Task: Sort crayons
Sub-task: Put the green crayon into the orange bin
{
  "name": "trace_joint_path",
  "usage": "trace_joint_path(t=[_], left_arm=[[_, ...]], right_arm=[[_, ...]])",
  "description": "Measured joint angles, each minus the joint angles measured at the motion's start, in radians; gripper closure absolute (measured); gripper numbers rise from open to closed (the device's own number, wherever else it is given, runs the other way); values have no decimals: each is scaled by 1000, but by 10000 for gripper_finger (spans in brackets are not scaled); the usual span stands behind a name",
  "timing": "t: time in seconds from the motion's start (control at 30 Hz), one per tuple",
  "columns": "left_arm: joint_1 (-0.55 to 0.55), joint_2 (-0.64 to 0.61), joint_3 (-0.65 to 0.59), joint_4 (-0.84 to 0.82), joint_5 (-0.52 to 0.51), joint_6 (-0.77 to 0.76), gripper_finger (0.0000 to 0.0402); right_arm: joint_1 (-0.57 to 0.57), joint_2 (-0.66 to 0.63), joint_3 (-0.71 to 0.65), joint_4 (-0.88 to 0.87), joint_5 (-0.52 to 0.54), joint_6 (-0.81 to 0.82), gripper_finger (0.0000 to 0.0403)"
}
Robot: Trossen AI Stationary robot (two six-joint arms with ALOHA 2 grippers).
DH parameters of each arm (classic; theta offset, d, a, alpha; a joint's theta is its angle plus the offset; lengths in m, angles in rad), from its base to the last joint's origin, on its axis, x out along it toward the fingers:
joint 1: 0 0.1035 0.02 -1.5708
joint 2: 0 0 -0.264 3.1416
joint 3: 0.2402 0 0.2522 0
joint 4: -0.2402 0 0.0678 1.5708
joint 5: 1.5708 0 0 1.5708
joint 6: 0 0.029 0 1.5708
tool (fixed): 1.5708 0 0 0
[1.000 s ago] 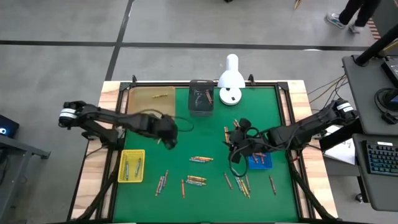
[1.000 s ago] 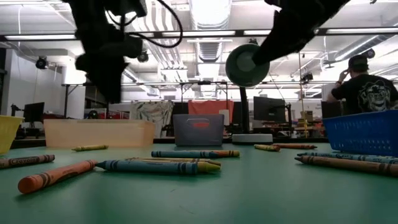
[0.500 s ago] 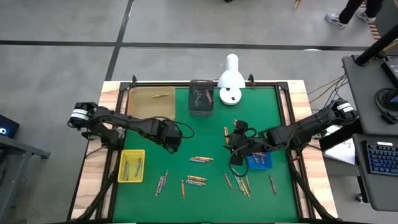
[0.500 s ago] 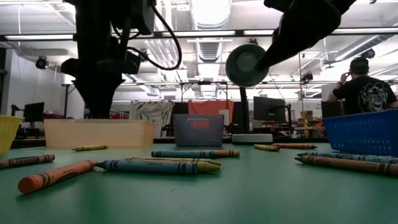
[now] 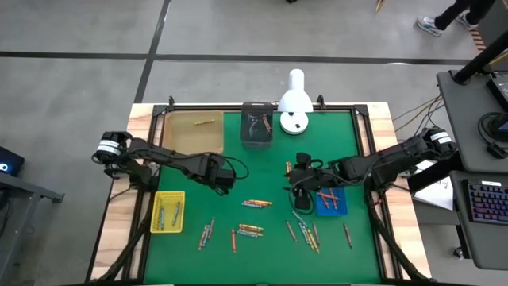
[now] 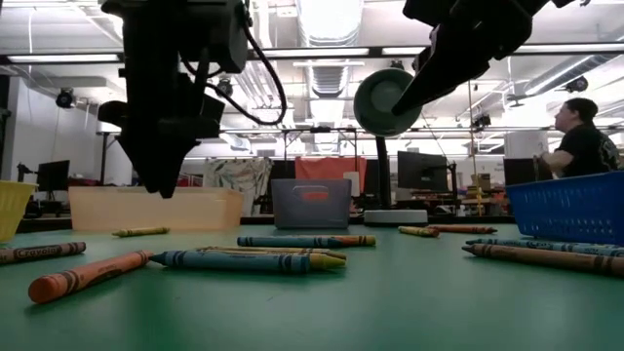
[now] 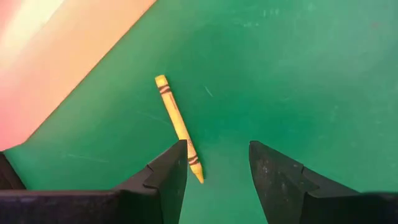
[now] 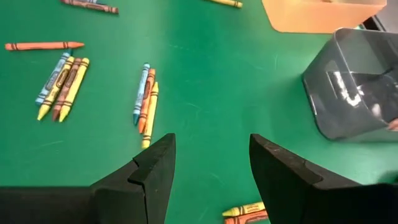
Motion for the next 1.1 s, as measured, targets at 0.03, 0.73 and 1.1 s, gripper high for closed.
trace_joint_path(t=[0.03, 0.73, 1.1], left_arm=[[-2, 3, -3, 0, -12, 0, 247], [-2, -135, -315, 340, -142, -56, 247], [-4, -134, -416, 444, -190, -121, 247]], right_arm=[[-6, 0, 0, 3, -8, -1, 209], [-118, 0, 1, 153, -93, 2, 209], [-118, 0, 1, 229, -93, -7, 209]])
